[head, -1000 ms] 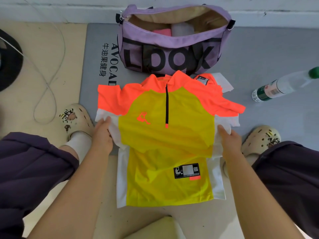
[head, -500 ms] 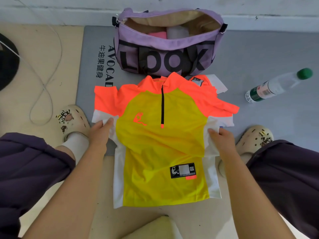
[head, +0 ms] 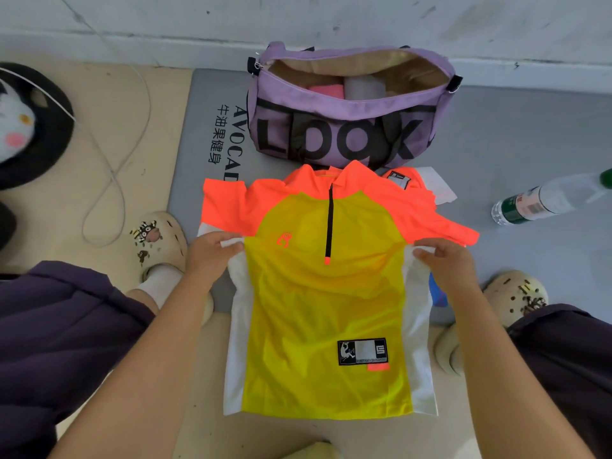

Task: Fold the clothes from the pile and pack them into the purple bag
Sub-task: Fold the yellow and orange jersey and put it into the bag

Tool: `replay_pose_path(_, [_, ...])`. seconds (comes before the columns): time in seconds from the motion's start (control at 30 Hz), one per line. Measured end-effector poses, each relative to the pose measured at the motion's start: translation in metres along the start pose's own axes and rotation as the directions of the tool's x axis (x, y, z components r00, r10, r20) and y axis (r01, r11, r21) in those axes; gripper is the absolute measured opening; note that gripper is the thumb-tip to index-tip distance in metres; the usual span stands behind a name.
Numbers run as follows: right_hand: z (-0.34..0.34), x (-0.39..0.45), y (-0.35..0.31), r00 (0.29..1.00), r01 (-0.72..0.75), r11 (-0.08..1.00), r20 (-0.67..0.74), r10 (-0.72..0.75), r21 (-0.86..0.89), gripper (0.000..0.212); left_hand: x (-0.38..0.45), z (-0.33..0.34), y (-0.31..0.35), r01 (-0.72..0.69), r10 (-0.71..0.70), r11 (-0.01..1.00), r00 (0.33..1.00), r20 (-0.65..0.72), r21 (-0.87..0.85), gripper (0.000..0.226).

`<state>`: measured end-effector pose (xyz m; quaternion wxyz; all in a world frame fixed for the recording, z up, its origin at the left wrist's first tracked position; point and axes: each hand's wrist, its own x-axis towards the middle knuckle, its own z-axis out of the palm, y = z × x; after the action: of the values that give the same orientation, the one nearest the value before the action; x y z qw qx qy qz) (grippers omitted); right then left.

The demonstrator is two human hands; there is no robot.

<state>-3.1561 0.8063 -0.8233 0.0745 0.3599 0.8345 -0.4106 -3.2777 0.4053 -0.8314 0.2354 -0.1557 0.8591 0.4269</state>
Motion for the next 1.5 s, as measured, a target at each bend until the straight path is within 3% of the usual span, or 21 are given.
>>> replay_pose_path(0.1, [-0.001, 0.006, -0.002, 0.994, 0.048, 0.995, -0.09, -0.056, -0.089, 0.013, 0.0, 0.0, -0.004, -0.109, 0.135, 0.984, 0.972, -0.194, 0.142, 0.016])
replay_pose_path(0.2, [0.001, 0.009, -0.008, 0.964, 0.189, 0.971, -0.162, -0.211, -0.143, 0.013, 0.002, 0.004, 0.002, -0.287, 0.321, 0.937, 0.933, -0.162, 0.2, 0.017])
replay_pose_path(0.27, [0.003, 0.011, -0.011, 0.953, 0.222, 0.965, -0.178, -0.244, -0.137, 0.012, 0.004, 0.008, 0.005, -0.23, 0.237, 0.969, 0.968, -0.085, 0.087, 0.022])
replay_pose_path(0.33, [0.007, 0.011, -0.013, 0.981, 0.136, 0.991, -0.139, -0.137, -0.017, 0.009, 0.006, 0.011, 0.006, -0.089, 0.089, 0.996, 0.996, -0.032, -0.019, 0.015])
replay_pose_path(0.43, [0.013, 0.014, -0.006, 0.99, 0.023, 0.994, -0.139, -0.007, 0.111, 0.006, 0.012, 0.015, 0.003, -0.053, 0.052, 0.998, 0.998, -0.041, -0.035, 0.011])
replay_pose_path(0.73, [0.016, 0.02, 0.008, 0.94, -0.168, 0.985, -0.294, 0.173, 0.044, 0.008, 0.019, 0.022, -0.009, -0.066, 0.117, 0.983, 0.946, -0.303, 0.174, 0.016])
replay_pose_path(0.8, [0.016, 0.019, 0.002, 0.939, -0.096, 0.99, -0.339, 0.055, -0.106, 0.012, 0.02, 0.023, -0.003, -0.107, 0.211, 0.943, 0.925, -0.316, 0.316, 0.015])
replay_pose_path(0.9, [0.024, 0.015, -0.014, 0.896, 0.224, 0.908, -0.292, -0.334, -0.354, 0.018, 0.022, 0.032, 0.017, -0.351, 0.44, 0.836, 0.888, -0.134, 0.422, 0.02])
replay_pose_path(0.97, [0.035, 0.014, -0.027, 0.888, 0.364, 0.863, -0.15, -0.435, -0.35, 0.018, 0.023, 0.044, 0.034, -0.453, 0.473, 0.792, 0.879, 0.058, 0.409, 0.026])
replay_pose_path(1.07, [0.049, 0.016, -0.039, 0.92, 0.387, 0.856, 0.085, -0.382, -0.342, 0.034, 0.027, 0.062, 0.048, -0.48, 0.388, 0.759, 0.876, 0.286, 0.439, 0.037])
replay_pose_path(1.23, [0.051, 0.023, -0.044, 0.939, 0.343, 0.782, 0.18, -0.292, -0.52, 0.049, 0.038, 0.066, 0.055, -0.325, 0.188, 0.667, 0.944, 0.271, 0.67, 0.046])
replay_pose_path(1.33, [0.049, 0.028, -0.043, 0.948, 0.316, 0.733, 0.225, -0.224, -0.602, 0.052, 0.042, 0.062, 0.059, -0.353, 0.113, 0.575, 0.928, 0.355, 0.738, 0.042])
replay_pose_path(1.4, [0.045, 0.031, -0.043, 0.942, 0.332, 0.713, 0.256, -0.217, -0.618, 0.045, 0.043, 0.059, 0.057, -0.392, 0.132, 0.702, 0.892, 0.433, 0.595, 0.034])
replay_pose_path(1.5, [0.037, 0.032, -0.042, 0.909, 0.399, 0.748, 0.337, -0.246, -0.53, 0.033, 0.039, 0.055, 0.053, -0.341, 0.166, 0.897, 0.85, 0.5, 0.282, 0.037])
